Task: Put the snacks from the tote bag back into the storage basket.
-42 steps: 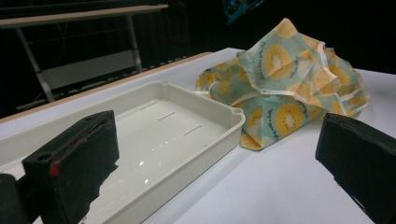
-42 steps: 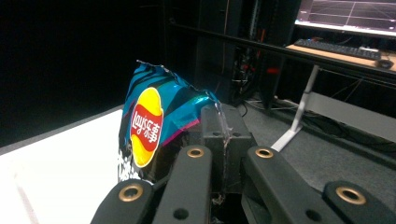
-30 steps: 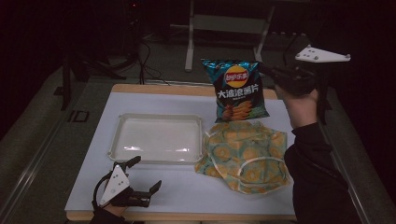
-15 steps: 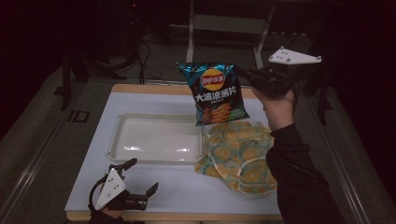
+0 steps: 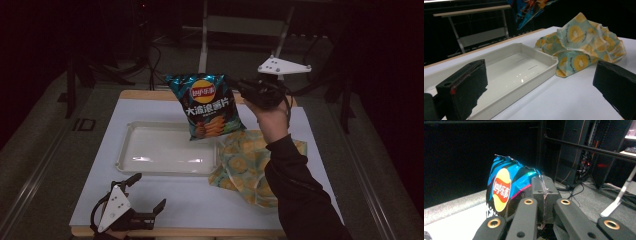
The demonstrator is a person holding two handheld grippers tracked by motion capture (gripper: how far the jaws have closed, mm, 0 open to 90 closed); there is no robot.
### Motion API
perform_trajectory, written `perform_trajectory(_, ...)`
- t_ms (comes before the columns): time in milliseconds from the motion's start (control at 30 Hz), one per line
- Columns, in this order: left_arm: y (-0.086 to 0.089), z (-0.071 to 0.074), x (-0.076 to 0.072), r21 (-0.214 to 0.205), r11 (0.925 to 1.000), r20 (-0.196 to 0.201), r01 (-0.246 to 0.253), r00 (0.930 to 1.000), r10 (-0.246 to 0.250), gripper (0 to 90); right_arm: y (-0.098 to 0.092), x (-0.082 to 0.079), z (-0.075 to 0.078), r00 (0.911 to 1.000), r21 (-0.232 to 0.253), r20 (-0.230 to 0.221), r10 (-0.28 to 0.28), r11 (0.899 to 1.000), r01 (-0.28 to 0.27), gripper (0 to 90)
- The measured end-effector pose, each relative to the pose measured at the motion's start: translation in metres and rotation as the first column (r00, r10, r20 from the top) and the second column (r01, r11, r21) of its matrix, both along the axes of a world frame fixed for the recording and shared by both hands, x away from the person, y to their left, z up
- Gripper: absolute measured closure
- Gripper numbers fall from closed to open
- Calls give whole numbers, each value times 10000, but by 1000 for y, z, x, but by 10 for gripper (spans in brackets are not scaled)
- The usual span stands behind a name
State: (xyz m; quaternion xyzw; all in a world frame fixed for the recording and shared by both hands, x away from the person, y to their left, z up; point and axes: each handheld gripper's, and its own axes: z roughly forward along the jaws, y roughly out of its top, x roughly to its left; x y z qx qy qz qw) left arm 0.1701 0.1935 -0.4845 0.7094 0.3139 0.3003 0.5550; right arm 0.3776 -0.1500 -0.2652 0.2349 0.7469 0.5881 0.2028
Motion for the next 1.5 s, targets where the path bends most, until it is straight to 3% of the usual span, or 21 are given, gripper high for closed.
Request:
perform_trajectory(333, 8, 0, -6, -25, 9999, -23, -155, 9999, 155, 0, 30, 1, -8, 9985, 352, -63, 553, 9979, -550, 900)
perform_trajectory(967, 12, -1, -13, 84, 9999, 33, -132, 9999, 132, 0, 88, 7, -34, 9939, 804, -343, 1046, 9916, -1016, 900)
perform_trajectory(1500, 13, 0, -13, 63, 9998, 119, -176, 9998, 175, 0, 124, 10, -72, 9864, 1231, -806, 1435, 9834, -1330, 900)
